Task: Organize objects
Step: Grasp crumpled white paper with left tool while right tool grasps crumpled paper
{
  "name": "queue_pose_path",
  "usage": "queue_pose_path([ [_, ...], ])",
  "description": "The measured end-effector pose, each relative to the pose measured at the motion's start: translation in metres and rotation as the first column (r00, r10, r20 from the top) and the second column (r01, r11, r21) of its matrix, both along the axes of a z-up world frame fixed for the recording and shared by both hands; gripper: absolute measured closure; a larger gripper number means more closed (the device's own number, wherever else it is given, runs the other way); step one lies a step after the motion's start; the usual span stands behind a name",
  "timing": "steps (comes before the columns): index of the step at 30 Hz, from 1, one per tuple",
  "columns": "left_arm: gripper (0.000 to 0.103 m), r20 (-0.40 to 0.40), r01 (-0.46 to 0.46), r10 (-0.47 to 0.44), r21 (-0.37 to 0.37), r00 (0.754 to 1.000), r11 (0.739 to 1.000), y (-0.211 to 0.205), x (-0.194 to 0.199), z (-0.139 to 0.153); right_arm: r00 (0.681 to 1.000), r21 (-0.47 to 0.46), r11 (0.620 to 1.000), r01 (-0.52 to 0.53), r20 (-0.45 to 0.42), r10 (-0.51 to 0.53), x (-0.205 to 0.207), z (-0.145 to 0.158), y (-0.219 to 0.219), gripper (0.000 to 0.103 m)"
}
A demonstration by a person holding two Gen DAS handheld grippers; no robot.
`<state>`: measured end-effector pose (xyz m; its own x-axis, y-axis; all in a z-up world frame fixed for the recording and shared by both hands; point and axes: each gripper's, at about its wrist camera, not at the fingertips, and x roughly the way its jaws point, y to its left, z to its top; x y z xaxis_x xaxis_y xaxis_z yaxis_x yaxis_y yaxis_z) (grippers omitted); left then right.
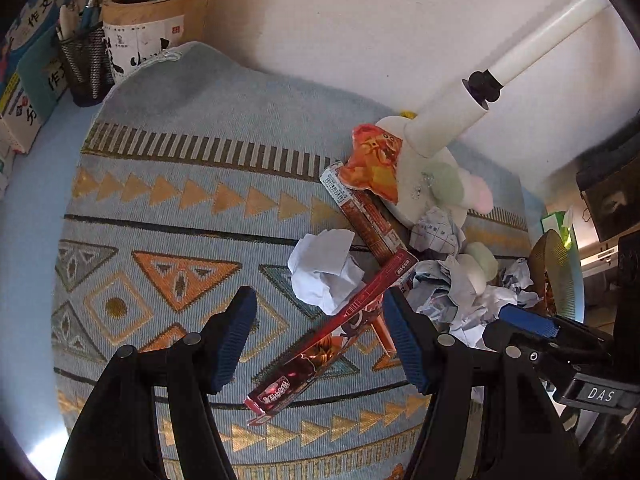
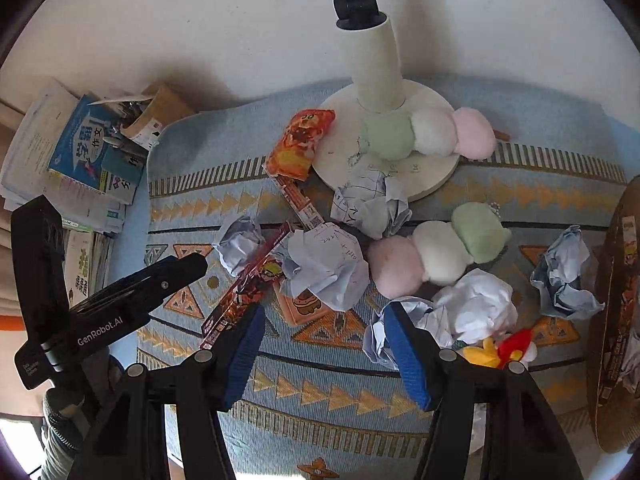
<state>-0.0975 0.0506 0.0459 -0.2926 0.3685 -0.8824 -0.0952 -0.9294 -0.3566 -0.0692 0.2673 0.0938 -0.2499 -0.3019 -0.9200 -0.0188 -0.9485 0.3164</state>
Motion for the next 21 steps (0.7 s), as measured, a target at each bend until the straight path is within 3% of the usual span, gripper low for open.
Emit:
queue_pose_path([
  [8,0.04,0.058,0.053,-0.052,-0.014,0.997,0.998,0.016,-0.025,-0.034,0.997,-0.013,1.0,-0.018,0.079,0.019,-0.024,-0.03,-0.01,0.043],
  [13,0.04,0.044,0.05,-0.051,0.017,0.998,0.999,0.021,-0.029,-0.04,0.995,-0.039,0.999,-0.011,0.096,0.015,-0.033,-0.044,-0.012,0.044],
  [14,0.044,0.034,0.056,-0.057,0.017,0.998,0.998,0.023,-0.029,-0.039,0.996,-0.037,0.999,-0.007,0.087,0.011,-0.032,-0.044,-0.011,0.051],
  [16,0.062,0.021,0.085,-0.086,0.047,0.996,0.995,0.027,-0.029,-0.037,0.998,-0.049,0.999,-0.001,0.065,0.004,-0.03,-0.04,-0.011,0.056],
  [21,0.065,-0.033,0.111,-0.111,0.001,0.993,0.994,0.031,-0.024,-0.023,1.0,-0.039,0.999,-0.009,-0.004,0.009,-0.02,-0.02,-0.011,0.059],
])
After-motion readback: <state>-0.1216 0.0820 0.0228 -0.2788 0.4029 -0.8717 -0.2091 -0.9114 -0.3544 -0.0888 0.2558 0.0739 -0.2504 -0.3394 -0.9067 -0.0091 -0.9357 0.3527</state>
